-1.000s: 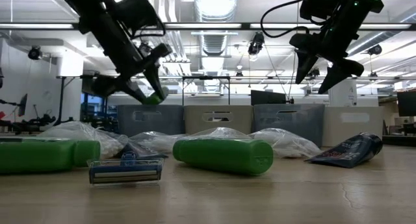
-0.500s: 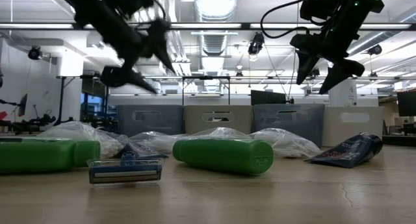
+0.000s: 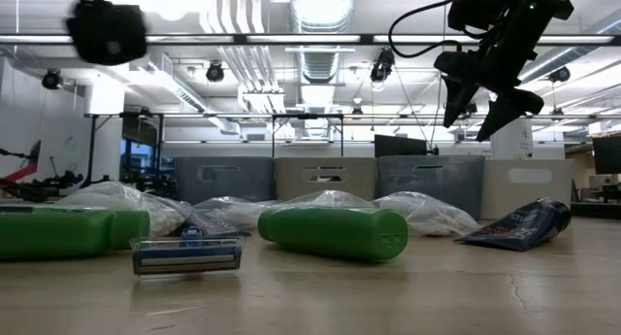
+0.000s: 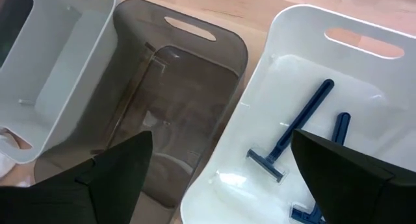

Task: Pick & Place Travel size toiletries
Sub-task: Put the left green shampoo into the left black bin

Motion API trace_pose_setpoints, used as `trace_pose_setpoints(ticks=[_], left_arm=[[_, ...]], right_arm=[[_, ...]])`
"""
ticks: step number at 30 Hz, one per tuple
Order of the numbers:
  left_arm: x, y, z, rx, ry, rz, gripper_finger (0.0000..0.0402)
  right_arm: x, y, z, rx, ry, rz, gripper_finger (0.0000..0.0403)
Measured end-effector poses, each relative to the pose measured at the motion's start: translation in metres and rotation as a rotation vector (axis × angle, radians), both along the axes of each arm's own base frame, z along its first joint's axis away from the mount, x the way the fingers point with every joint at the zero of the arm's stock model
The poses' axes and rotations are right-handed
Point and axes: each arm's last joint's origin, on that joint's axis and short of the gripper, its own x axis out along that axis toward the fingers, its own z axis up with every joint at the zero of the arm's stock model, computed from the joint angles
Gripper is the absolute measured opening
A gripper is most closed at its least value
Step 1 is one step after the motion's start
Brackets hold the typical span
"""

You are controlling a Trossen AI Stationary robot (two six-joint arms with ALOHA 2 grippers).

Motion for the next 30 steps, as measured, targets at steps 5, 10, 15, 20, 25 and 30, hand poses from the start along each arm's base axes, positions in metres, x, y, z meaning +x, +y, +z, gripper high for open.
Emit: trace_pose_setpoints(ticks=[5,10,15,20,25,30], left_arm=[[0.001,-0.04,-0.031,0.173,0.089,-0.072,0.0283],[0.01,-0.066,-0.061,0.281,0.197,-0.12,0.0277],[0.019,-0.092,-0.075,0.334,0.253,-0.188,0.0277],[0.021,-0.103,-0.085,0.491,0.414,-0.178,0.0276],[0.024,-0.104,-0.088,0.542,0.493,-0.114,0.0276],[0.026,-0.11,-0.092,0.508,0.467,-0.135,0.0277]], right_arm=[[0.0,0.0,0.0,0.0,0.0,0.0,0.0364],[0.0,0.0,0.0,0.001,0.001,-0.001,0.0364],[0.0,0.0,0.0,0.002,0.001,-0.003,0.0364],[0.0,0.0,-0.001,0.002,0.002,-0.002,0.0364],[0.0,0.0,-0.001,0.001,0.004,-0.001,0.0364],[-0.001,0.0,-0.002,0.002,0.008,-0.001,0.0364]])
